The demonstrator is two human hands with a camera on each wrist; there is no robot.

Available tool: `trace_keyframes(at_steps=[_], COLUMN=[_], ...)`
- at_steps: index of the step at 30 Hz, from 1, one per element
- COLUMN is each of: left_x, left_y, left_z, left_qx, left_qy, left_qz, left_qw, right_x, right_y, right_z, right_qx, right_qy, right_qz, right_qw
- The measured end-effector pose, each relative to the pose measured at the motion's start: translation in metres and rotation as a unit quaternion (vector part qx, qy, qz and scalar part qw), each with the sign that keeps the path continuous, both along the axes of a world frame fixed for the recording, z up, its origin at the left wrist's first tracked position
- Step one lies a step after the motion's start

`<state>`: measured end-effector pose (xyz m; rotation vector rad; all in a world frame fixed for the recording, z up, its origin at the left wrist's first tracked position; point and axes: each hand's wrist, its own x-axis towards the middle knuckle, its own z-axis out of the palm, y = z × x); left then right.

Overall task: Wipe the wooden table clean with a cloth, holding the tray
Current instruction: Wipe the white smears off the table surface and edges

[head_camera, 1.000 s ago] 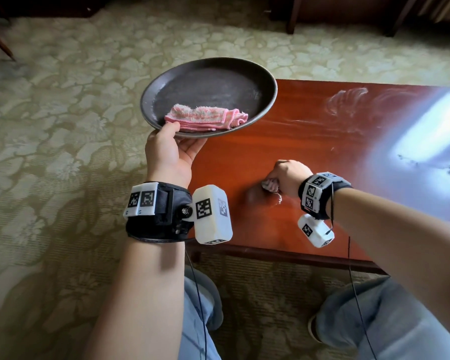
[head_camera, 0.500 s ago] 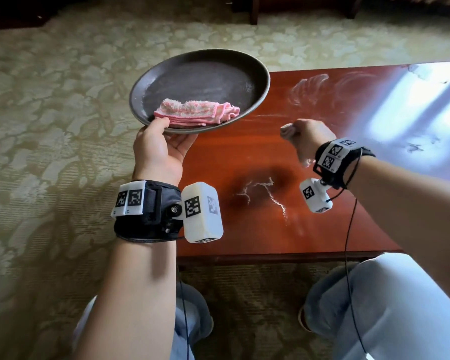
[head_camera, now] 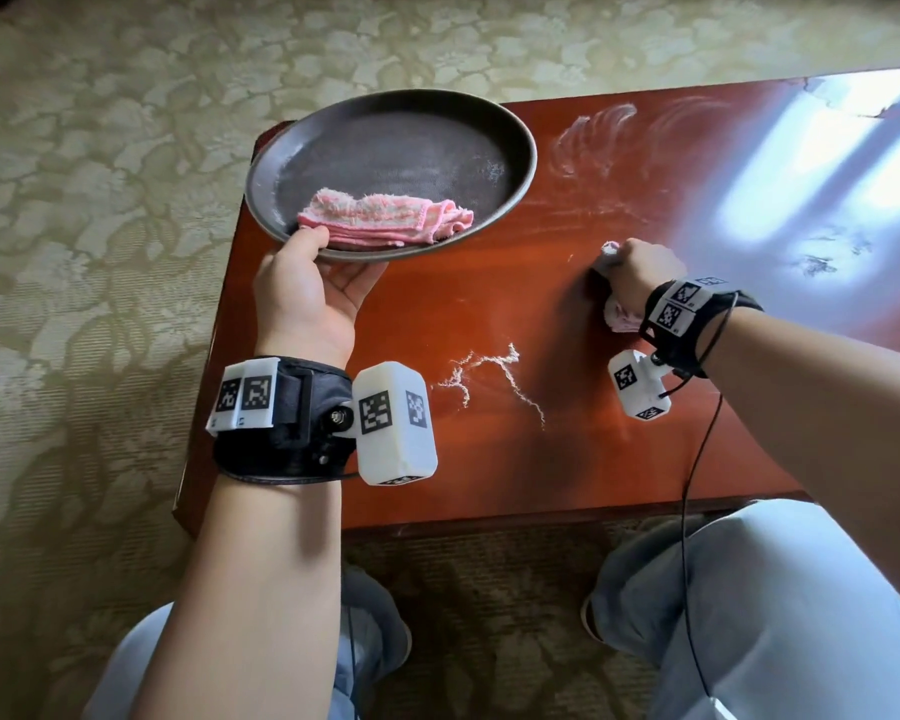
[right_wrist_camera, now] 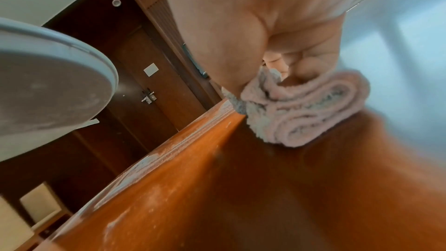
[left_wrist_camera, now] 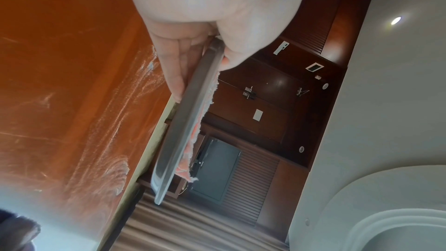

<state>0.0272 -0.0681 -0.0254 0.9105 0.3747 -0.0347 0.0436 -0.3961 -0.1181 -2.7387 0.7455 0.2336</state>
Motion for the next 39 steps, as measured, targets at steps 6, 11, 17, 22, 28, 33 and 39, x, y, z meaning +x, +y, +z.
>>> trace_keyframes(at_steps=[6, 11, 17, 22, 28, 33, 39], left_x=[-0.002, -0.005, -0.014, -0.022, -0.025, -0.015, -0.002], left_y=[0.008, 0.016, 0.023, 0.027, 0.034, 0.044, 0.054], left_z=[-0.001, 0.000, 0.007, 0.013, 0.017, 0.010, -0.003], left_qx=[-0.001, -0.001, -0.007, -0.007, -0.011, -0.012, -0.006], left_qy=[-0.003, -0.005, -0.009, -0.015, -0.017, -0.018, -0.013], left_qz=[0.004, 0.010, 0.014, 0.012, 0.009, 0.021, 0.031], left_qw=[1.000, 1.000, 1.000, 1.000, 1.000, 1.000, 0.999], right_x=[0.000, -0.004, -0.021, -0.037, -0.043, -0.005, 0.042], right_y=[0.024, 0.062, 0.106, 0.126, 0.124, 0.107, 0.097], right_z=[-0.006, -0.012, -0.010, -0.021, -0.011, -0.001, -0.008], right_qx=[-0.007, 0.002, 0.004, 0.048, 0.083, 0.086, 0.026], right_qy=[0.017, 0.022, 0.017, 0.012, -0.036, -0.102, -0.082], right_qz=[0.037, 0.121, 0.266, 0.299, 0.349, 0.276, 0.210], right_qw=[0.999, 0.992, 0.964, 0.953, 0.933, 0.952, 0.974])
